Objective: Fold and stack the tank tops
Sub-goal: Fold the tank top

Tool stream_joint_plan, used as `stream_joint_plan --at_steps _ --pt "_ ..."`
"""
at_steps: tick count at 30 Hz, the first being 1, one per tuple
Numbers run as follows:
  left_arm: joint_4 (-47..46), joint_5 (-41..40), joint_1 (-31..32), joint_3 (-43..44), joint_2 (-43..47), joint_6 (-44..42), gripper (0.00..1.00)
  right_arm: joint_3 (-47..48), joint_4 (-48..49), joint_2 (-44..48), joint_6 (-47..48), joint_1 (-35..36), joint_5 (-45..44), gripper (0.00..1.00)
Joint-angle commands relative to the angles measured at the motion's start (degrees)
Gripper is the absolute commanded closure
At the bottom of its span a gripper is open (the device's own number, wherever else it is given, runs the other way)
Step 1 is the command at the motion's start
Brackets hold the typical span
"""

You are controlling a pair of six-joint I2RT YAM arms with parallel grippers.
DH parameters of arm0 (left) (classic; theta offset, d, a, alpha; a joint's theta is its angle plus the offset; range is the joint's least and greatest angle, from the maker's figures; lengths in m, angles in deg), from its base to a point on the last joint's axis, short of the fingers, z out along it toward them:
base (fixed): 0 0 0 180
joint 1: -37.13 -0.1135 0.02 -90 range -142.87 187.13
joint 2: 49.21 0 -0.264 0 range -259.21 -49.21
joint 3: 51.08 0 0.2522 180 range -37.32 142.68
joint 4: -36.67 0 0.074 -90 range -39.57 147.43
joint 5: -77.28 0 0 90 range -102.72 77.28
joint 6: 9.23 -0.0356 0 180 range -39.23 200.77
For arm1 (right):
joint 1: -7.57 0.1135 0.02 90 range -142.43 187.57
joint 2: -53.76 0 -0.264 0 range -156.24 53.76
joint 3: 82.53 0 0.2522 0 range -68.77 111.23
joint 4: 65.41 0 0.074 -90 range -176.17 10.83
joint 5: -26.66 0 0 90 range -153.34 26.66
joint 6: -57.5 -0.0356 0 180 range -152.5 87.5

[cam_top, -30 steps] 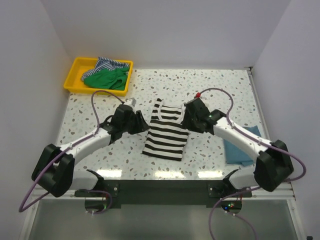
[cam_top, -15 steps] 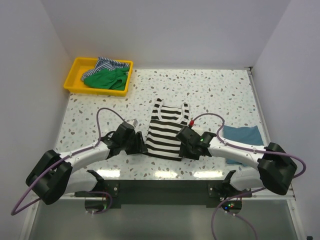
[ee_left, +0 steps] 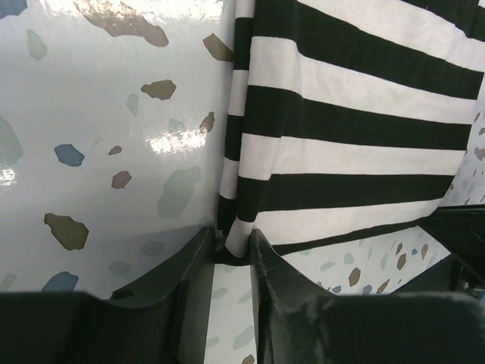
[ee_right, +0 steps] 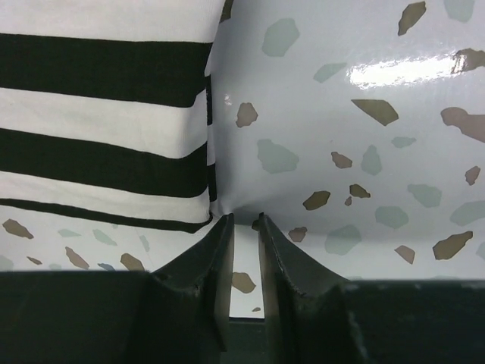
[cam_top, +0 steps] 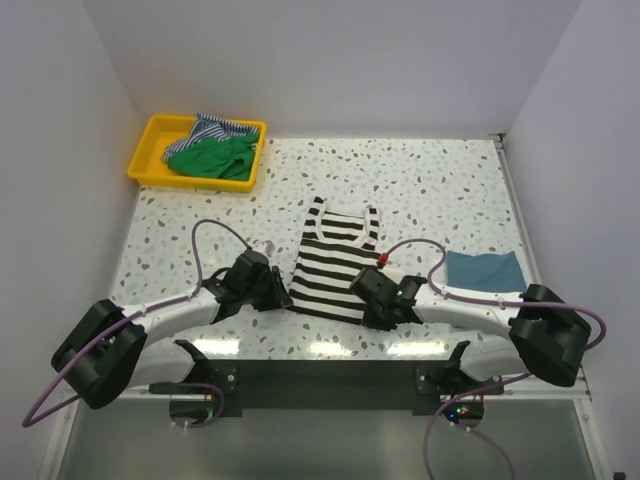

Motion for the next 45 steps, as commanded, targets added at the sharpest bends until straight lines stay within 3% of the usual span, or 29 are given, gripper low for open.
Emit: stream_joint_plan --at_steps 1,5,9,12,15,26,29,30,35,36,41,45 --pt "3.4 -2.3 1.0 -3.2 -2.0 0.4 0.71 -2.7 -0.6 2.1 -3.3 0.7 -1.2 0.77" --pt "3.2 -2.5 1.2 -4.1 -1.5 0.6 0.81 -3.4 -1.3 6.2 -3.9 1.1 -1.9 0.74" --pt "3.3 -2.6 1.3 -4.5 -1.2 0.7 0.88 -1.0 -2.4 8.9 -3.8 1.2 -3.2 0.52" --pt "2.9 -2.1 1.3 -4.7 -1.1 0.8 0.93 1.4 -1.8 7.1 -3.5 1.3 -4.0 0.45" --pt "2.9 -1.6 1.3 -5.0 -0.8 1.0 1.0 2.4 0.3 4.5 -4.1 1.3 -4.1 0.45" --pt "2.9 -1.0 2.2 -9.0 2.8 2.6 1.0 -3.2 6.7 0.0 -10.8 1.3 -3.4 0.47" --pt "2.6 -1.0 2.3 -9.9 3.2 2.8 1.0 -3.7 8.1 -2.2 -11.5 1.9 -2.9 0.51" --pt "2.6 -1.1 2.3 -10.0 3.2 2.9 1.0 -3.8 8.1 -2.7 -11.7 2.0 -3.0 0.57" --pt "2.9 -0.3 2.5 -10.3 4.2 2.9 1.0 -5.1 6.8 -3.0 -12.6 3.8 -3.2 0.67" --pt "3.6 0.0 2.6 -10.2 5.0 2.7 1.0 -5.3 5.7 -2.5 -12.1 3.9 -3.0 0.75" --pt "8.4 0.7 2.9 -9.0 9.7 2.2 1.0 -3.9 -1.4 2.2 -8.4 5.1 -2.7 0.93" --pt "15.9 2.5 3.1 -7.1 17.3 1.9 1.0 -0.7 -8.4 5.9 -4.9 7.6 -1.1 0.99"
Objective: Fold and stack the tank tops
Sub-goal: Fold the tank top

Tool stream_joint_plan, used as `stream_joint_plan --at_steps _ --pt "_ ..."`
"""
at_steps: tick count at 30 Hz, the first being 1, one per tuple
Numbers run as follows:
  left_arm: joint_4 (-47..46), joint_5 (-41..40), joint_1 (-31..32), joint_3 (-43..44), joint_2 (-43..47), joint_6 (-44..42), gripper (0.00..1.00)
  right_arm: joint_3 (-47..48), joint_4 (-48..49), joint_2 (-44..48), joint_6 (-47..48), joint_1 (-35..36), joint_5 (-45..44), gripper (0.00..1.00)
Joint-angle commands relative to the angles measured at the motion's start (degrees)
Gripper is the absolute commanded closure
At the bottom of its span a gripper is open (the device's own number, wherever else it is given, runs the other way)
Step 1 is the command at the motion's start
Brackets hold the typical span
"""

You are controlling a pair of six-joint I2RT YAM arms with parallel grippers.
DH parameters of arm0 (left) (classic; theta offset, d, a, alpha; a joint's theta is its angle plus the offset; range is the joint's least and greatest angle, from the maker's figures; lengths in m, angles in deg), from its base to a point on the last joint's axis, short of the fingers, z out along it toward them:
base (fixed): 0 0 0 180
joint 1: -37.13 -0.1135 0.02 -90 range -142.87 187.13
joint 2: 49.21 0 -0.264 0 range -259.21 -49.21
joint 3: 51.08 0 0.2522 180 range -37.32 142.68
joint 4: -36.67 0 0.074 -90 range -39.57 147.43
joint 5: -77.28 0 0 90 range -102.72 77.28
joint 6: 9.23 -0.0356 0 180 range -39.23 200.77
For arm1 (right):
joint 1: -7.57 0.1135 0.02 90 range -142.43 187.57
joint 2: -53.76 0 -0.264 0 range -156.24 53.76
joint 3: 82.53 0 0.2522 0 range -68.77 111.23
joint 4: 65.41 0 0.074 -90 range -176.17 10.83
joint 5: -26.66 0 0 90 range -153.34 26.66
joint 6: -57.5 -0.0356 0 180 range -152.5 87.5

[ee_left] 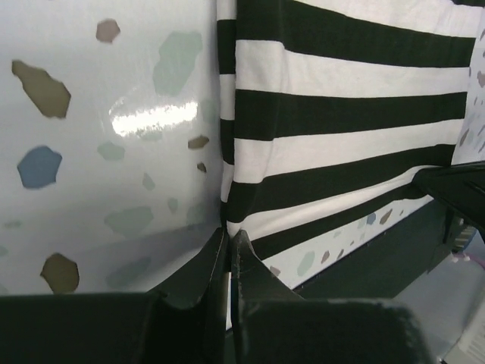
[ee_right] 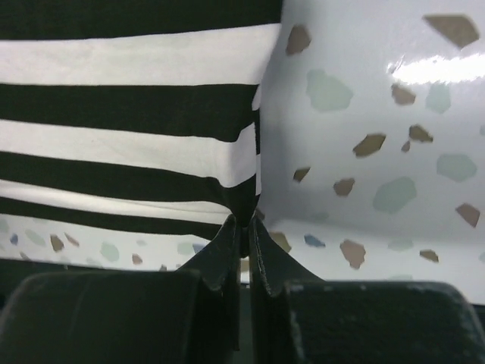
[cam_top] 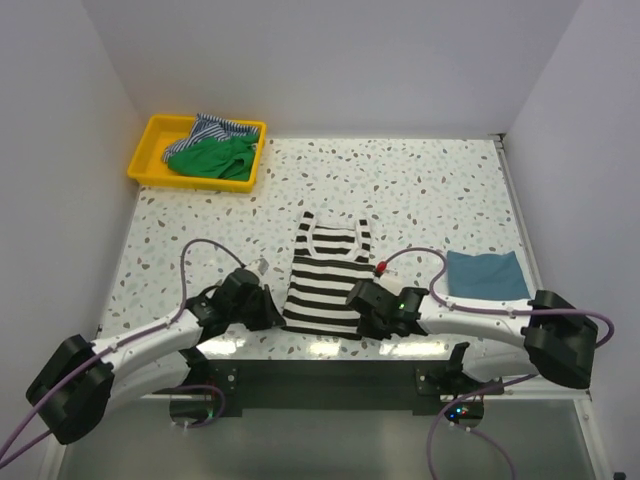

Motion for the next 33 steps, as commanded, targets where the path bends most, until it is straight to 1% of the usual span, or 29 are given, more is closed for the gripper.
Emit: stream_joint_plan --at_steps 1,3,4,7,11,13,15,16,18,21,22,23,24,25,26,27,28,29,30,31,32,33 --pt "12.3 0.5 0.4 0.8 5.4 -1.7 1.0 2.4 -11.7 2.3 3.7 3.1 0.5 0.99" --pt "15.9 0.8 0.7 2.4 8.5 -1.8 1.0 4.0 -13.1 1.2 3.7 5.3 0.9 0.99" --pt "17.2 0.7 1.4 3.0 9.5 -1.7 1.0 6.3 -14.0 0.6 3.2 8.2 0.6 0.99" --pt "22.0 0.1 2.5 5.4 12.7 -1.5 1.0 10.3 -17.6 -0.9 1.5 12.7 -0.5 0.99" --pt "28.6 0.6 2.8 10.6 16.7 -1.3 1.0 13.7 -21.9 0.9 1.1 13.7 -1.5 0.99" --pt "30.5 -0.9 2.9 15.6 17.5 -1.9 1.0 17.4 -24.6 1.9 1.5 13.7 -3.0 0.98" --pt "31.9 -1.7 2.9 20.6 15.7 -2.2 1.0 20.4 -27.7 2.8 2.3 13.5 -6.2 0.97" --pt "31.9 -1.8 2.9 22.1 14.7 -2.2 1.0 23.2 -28.7 2.8 2.8 12.8 -6.9 0.96" --pt "30.5 -1.8 2.8 25.9 11.3 -2.2 1.0 25.2 -30.3 2.7 5.2 11.1 -7.5 0.96" --pt "27.4 -2.7 2.6 30.1 6.1 -2.7 1.0 26.0 -28.8 4.0 10.4 4.5 -5.0 0.99" --pt "26.5 -3.1 2.4 31.2 4.8 -2.9 1.0 25.6 -28.0 4.6 11.9 0.5 -4.1 0.99" --pt "24.3 -3.3 2.0 32.2 2.1 -3.2 1.0 25.4 -26.0 4.9 13.4 -1.6 -3.2 0.98" --pt "23.2 -3.3 0.9 34.0 0.8 -4.0 1.0 25.1 -25.0 5.2 16.5 -3.7 -0.3 0.98" --pt "22.6 -3.3 -0.2 35.0 -0.6 -4.2 1.0 25.1 -24.1 5.1 18.1 -8.1 1.2 0.98" --pt "19.9 -3.0 -1.4 35.7 -3.3 -4.3 1.0 25.1 -21.8 4.9 19.6 -10.1 2.4 0.98" --pt "17.9 -1.1 -4.2 36.4 -4.5 -4.6 1.0 25.5 -20.8 3.6 22.5 -12.1 5.3 0.97" --pt "16.4 -0.3 -5.8 36.7 -6.0 -4.5 1.0 25.7 -19.7 2.8 24.1 -16.4 6.8 0.97" --pt "12.7 0.3 -7.2 37.1 -9.0 -4.4 1.0 26.1 -17.7 1.5 25.5 -18.9 9.0 0.97" --pt "11.1 1.7 -9.7 38.4 -10.8 -4.4 1.0 27.2 -16.6 0.3 28.3 -21.3 10.9 0.98" --pt "10.2 1.9 -10.7 39.5 -12.8 -4.1 1.0 28.0 -15.4 -2.7 29.7 -26.0 13.9 0.98" --pt "7.9 1.9 -11.4 40.8 -16.9 -4.0 1.0 29.1 -13.8 -4.4 30.9 -28.5 16.1 0.99" --pt "6.8 1.9 -12.7 43.7 -18.9 -4.0 1.0 32.4 -13.3 -6.2 33.0 -30.9 17.7 0.99"
